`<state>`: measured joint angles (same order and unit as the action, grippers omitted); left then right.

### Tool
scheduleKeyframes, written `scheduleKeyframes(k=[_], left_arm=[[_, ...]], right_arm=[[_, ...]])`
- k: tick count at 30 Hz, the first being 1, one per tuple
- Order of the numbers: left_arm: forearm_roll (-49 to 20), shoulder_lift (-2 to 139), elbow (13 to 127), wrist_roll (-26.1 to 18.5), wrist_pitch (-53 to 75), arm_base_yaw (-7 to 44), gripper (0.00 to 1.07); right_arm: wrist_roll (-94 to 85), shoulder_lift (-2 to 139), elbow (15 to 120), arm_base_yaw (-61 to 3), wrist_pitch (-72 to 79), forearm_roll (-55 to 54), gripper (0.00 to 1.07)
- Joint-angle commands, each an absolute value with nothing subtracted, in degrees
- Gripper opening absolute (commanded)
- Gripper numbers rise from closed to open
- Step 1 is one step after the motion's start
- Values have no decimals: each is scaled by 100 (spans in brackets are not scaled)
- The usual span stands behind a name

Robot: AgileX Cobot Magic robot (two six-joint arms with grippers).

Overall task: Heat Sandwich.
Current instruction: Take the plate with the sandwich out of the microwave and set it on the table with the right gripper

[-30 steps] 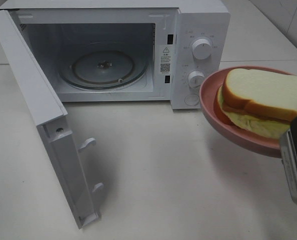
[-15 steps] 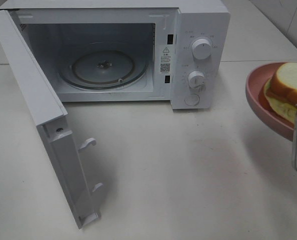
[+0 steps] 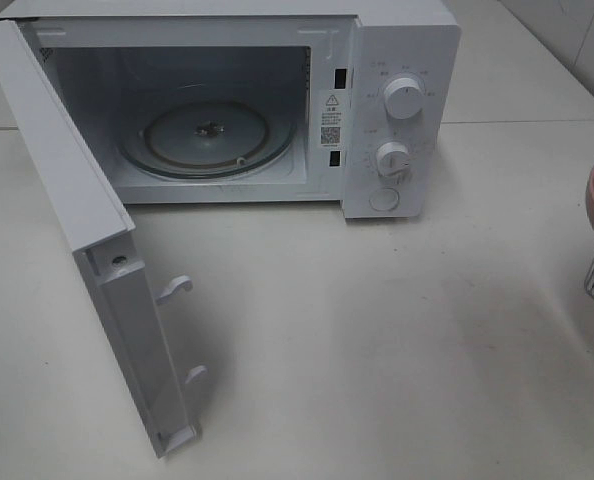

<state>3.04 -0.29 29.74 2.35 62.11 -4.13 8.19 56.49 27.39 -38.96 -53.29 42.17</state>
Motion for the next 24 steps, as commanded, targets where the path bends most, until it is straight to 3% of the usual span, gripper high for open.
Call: scheduleKeyframes(k=[1,24], left_arm=[[275,-120,2962,235,6125,-441,98],[275,-120,2962,235,6125,-441,98]], right_arm=[[1421,5953,2790,-3879,-5357,4561,0],[3564,8199,3936,-3845,-5248,4618,0]])
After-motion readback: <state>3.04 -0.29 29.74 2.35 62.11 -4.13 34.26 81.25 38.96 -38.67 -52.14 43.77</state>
